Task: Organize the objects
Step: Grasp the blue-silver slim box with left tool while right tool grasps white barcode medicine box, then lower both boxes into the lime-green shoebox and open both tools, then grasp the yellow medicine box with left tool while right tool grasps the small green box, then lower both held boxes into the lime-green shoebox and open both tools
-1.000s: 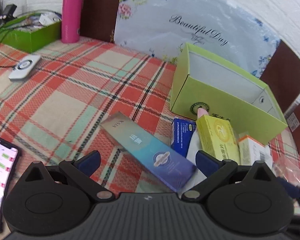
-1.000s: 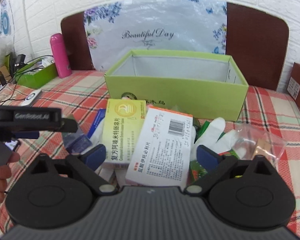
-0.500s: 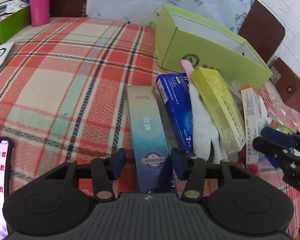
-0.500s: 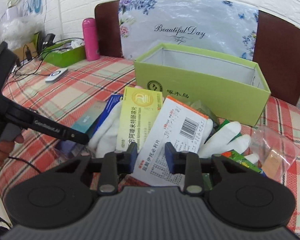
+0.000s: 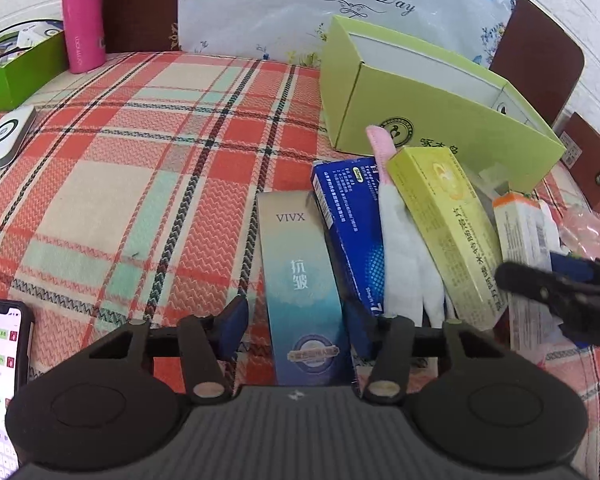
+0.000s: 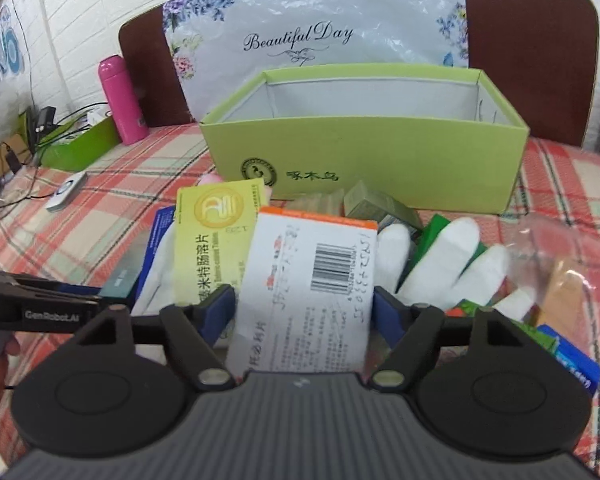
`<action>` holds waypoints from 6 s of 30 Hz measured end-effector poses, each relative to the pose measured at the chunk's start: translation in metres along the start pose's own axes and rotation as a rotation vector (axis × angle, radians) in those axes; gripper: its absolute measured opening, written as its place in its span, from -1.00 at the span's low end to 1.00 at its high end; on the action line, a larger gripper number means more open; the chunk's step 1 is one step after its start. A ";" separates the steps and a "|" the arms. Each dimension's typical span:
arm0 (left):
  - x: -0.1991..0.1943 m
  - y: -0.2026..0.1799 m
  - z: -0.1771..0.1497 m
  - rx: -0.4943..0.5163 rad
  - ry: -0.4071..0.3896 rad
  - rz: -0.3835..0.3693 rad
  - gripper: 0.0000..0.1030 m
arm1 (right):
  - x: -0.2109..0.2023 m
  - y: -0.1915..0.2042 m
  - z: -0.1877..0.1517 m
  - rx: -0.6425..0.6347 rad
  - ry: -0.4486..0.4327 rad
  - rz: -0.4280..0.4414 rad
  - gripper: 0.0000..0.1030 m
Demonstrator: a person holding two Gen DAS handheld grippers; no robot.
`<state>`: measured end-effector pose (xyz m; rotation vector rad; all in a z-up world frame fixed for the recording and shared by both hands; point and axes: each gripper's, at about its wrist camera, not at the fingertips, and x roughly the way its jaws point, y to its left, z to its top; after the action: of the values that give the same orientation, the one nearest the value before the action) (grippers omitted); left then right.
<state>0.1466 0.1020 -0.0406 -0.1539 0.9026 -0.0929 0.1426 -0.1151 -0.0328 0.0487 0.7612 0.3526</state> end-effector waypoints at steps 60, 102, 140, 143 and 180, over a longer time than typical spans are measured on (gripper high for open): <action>0.136 -0.103 0.249 0.047 -0.227 -0.021 0.27 | 0.157 -0.103 0.162 0.023 -0.016 -0.475 0.69; -0.052 -0.076 -0.016 0.036 -0.186 -0.108 0.74 | -0.085 -0.014 -0.060 0.071 -0.136 -0.157 1.00; -0.017 -0.080 -0.036 0.239 -0.093 -0.099 0.45 | -0.056 -0.026 -0.076 0.068 -0.032 -0.241 0.39; -0.013 -0.083 -0.040 0.271 -0.096 -0.077 0.45 | -0.049 -0.028 -0.076 0.083 -0.020 -0.246 0.42; -0.042 -0.103 0.092 0.159 -0.349 -0.303 0.34 | -0.081 -0.052 0.052 0.056 -0.272 -0.058 -0.65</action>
<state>0.1918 0.0149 0.0658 -0.1518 0.5165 -0.4061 0.1392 -0.1866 0.0501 0.1240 0.5015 0.2625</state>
